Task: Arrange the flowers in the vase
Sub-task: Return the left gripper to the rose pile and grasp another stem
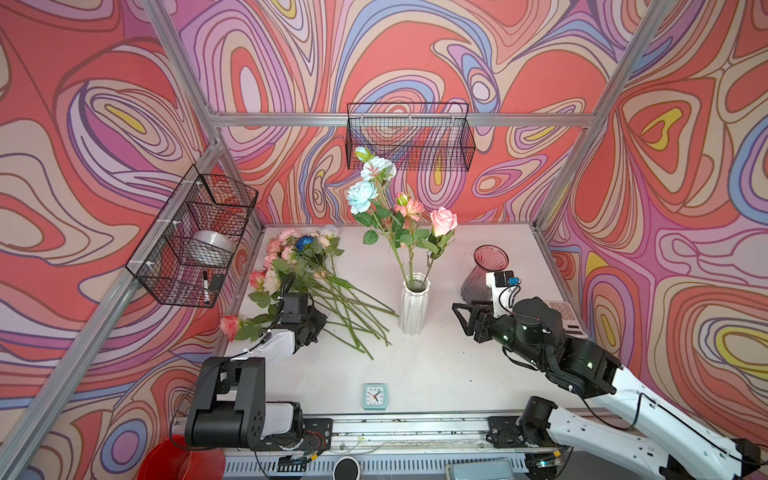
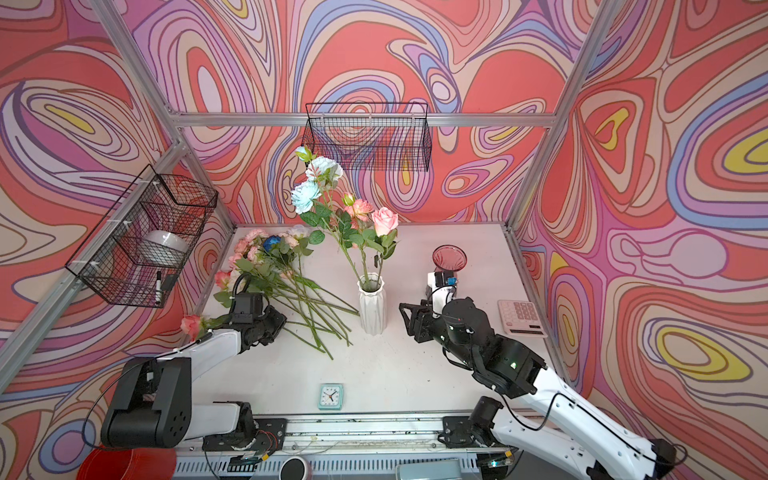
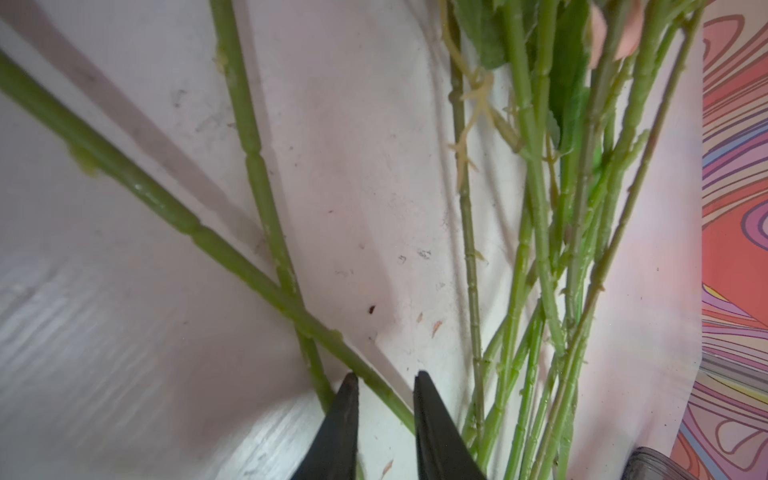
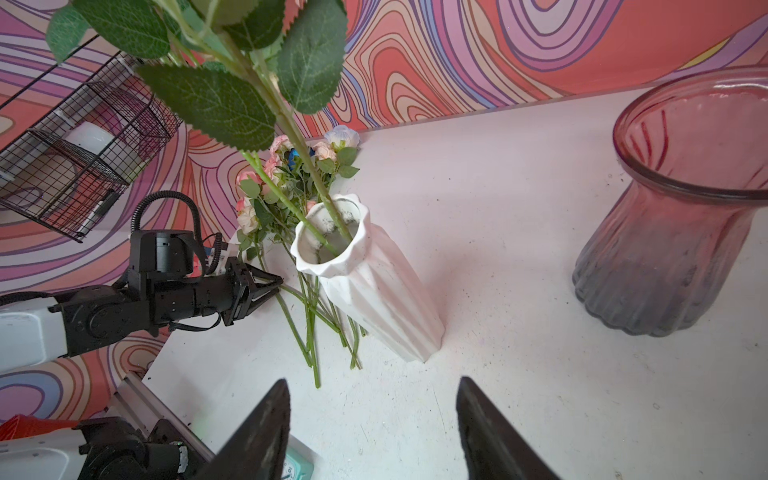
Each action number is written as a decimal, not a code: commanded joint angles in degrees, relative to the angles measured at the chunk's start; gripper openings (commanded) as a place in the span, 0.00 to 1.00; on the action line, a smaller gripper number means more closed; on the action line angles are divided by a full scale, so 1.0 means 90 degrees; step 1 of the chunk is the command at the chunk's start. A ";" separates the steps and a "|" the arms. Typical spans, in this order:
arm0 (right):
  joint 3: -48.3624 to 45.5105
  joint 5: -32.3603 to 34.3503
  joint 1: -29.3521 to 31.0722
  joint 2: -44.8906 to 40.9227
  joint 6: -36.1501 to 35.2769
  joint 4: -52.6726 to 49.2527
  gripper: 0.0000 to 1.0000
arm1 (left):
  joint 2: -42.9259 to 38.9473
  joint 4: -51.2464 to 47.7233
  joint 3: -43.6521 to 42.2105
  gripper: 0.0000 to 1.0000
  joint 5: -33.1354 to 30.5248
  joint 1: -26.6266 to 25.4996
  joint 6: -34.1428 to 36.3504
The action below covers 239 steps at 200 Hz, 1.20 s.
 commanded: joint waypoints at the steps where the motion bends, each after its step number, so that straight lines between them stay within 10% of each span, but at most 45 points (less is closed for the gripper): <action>1: -0.0066 0.0119 -0.0028 -0.0059 -0.0064 -0.0045 0.65 | 0.0212 0.0190 -0.0026 0.24 -0.0080 0.0045 -0.0190; 92: -0.0088 0.0222 -0.0025 -0.0245 -0.0049 -0.0168 0.65 | 0.0450 -0.0026 0.0075 0.02 -0.0139 0.0045 -0.0246; 239: -0.0095 0.0184 -0.0024 -0.0364 -0.0008 -0.0116 0.65 | -0.2913 -0.3042 0.1471 0.00 -0.1597 -0.0835 0.0972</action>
